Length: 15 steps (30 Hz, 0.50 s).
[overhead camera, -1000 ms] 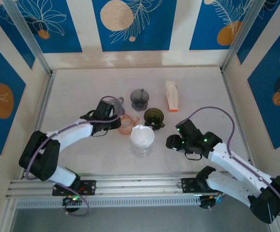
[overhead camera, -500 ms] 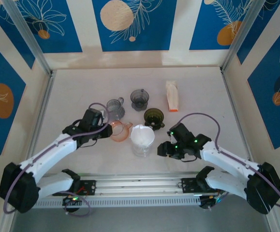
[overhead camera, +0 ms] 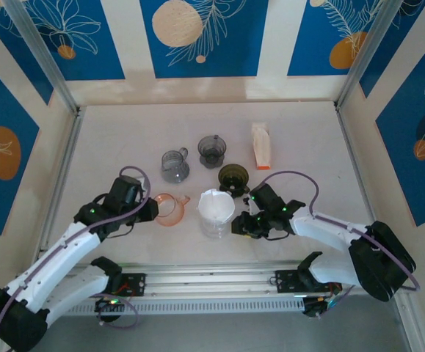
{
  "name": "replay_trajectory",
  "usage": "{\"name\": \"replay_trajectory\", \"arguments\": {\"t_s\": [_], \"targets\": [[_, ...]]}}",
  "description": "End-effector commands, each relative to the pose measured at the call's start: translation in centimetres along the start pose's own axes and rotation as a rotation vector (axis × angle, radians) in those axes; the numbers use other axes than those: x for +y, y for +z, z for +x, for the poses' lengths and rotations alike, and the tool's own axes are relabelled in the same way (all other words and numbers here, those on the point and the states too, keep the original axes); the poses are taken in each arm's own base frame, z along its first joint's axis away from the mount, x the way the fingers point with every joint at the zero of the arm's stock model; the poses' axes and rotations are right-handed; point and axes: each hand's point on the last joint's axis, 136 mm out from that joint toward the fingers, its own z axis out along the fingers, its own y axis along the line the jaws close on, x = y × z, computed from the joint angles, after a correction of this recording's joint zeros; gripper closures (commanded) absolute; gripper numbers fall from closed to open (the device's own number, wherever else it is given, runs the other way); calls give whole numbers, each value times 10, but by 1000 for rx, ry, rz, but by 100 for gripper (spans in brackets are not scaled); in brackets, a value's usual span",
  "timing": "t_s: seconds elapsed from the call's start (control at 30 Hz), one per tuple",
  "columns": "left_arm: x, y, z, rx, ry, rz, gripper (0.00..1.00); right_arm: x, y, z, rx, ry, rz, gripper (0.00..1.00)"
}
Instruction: Place the coffee filter in the dripper
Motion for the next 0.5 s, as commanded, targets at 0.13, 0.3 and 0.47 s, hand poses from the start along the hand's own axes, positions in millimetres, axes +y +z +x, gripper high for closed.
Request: {"name": "replay_trajectory", "arguments": {"t_s": [0.13,0.3,0.47], "targets": [[7,-22,-7,-49,-21,-10,81,19,8,0,28,6,-97,67],[11,-26,1,-43,-37,-10,81,25,14,-9,14,19,-108,68],[8,-33,-1,-60,-57,6,82,32,23,-19,3,24,-111,68]]}}
